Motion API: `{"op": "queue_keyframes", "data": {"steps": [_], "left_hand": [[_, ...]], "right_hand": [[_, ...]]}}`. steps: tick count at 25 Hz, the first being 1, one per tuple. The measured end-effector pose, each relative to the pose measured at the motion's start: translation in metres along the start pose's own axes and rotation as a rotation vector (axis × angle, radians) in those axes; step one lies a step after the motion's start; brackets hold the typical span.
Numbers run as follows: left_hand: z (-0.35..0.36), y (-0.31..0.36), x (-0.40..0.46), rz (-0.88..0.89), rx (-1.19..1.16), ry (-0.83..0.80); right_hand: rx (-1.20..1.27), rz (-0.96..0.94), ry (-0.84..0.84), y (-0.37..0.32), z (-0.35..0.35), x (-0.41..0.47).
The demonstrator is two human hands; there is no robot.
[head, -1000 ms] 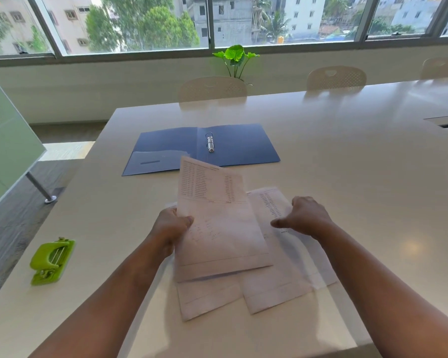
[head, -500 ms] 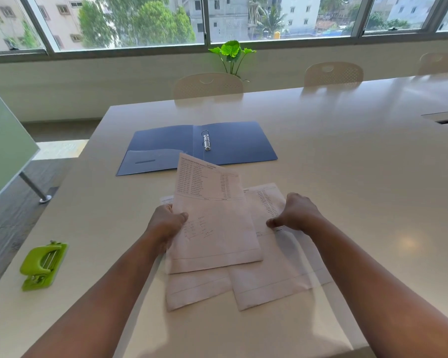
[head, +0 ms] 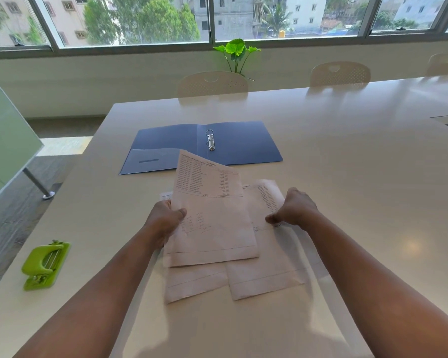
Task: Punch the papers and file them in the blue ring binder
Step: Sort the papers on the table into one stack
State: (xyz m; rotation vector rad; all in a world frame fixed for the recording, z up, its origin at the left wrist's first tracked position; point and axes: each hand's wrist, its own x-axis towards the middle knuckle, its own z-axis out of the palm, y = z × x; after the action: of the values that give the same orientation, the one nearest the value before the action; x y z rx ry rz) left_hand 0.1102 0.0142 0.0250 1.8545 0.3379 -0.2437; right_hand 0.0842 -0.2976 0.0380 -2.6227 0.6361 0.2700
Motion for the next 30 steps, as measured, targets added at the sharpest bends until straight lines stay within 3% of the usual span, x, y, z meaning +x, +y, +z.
{"op": "queue_keyframes", "data": {"steps": [8, 14, 20, 30], "left_hand": [[0.002, -0.003, 0.002, 0.009, 0.014, 0.017], [-0.005, 0.005, -0.002, -0.064, -0.078, -0.037], [-0.045, 0.018, 0.004, 0.002, -0.041, 0.072], [-0.035, 0.027, -0.018, -0.046, -0.124, -0.127]], "right_hand": [[0.552, 0.000, 0.006, 0.020, -0.010, 0.008], [0.699, -0.047, 0.105, 0.048, -0.022, 0.018], [0.866, -0.082, 0.190, 0.061, -0.033, 0.017], [1.061, -0.097, 0.123, 0.033, -0.034, 0.005]]}}
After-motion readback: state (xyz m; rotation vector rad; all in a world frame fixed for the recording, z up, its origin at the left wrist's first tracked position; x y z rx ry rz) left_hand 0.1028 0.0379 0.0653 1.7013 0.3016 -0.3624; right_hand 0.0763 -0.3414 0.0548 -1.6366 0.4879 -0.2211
